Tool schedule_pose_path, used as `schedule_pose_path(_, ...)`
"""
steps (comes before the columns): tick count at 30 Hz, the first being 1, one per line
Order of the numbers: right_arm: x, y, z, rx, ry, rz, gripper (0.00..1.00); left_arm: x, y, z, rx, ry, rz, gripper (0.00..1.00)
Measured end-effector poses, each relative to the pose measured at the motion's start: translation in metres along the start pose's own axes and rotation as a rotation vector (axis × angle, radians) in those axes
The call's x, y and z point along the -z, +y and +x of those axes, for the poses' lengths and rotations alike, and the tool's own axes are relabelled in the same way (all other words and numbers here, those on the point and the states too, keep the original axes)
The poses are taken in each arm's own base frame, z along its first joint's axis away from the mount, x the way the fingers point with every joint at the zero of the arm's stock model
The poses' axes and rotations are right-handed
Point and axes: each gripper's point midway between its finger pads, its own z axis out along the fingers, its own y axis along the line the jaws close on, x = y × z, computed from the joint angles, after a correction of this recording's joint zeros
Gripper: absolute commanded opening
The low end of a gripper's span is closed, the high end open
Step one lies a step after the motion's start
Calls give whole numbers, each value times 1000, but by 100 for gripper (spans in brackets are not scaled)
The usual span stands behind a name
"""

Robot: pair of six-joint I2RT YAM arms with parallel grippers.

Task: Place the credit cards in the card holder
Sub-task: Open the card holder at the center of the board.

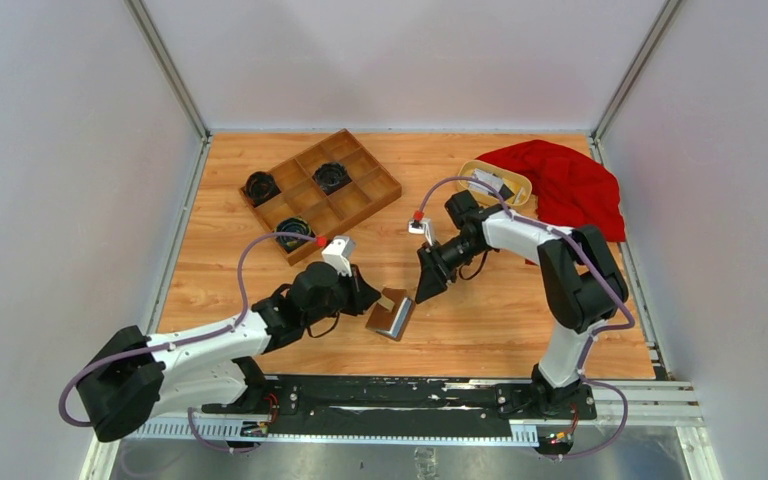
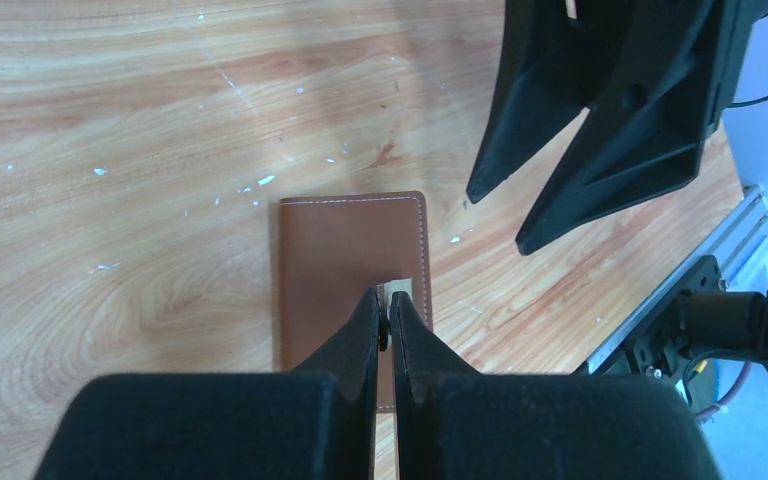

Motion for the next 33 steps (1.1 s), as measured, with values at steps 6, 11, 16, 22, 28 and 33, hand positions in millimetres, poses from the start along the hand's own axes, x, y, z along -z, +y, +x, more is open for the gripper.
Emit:
schedule_pose_path(6, -6, 4, -8, -54, -20, -73, 48, -3, 1, -1, 6, 8, -2, 0)
schedule_pose_path(11, -13, -3, -13, -121, -23, -110, 49, -3, 3, 0, 8, 15, -7, 0)
schedule_pose_path(16, -20, -14, -15, -181, -16, -112, 49, -4, 3, 2, 8, 20, -6, 0)
schedule_pose_path(22, -26, -14, -17, -210, -7, -120, 48, -5, 4, 6, 7, 39, -5, 0)
schedule_pose_path(28, -35, -8, -25, -207, 0, -148, 45, -4, 3, 7, 4, 44, 5, 32)
schedule_pose_path(33, -37, -3, -31, -216, -11, -180, 37, -1, -3, 8, -14, 56, 39, 78)
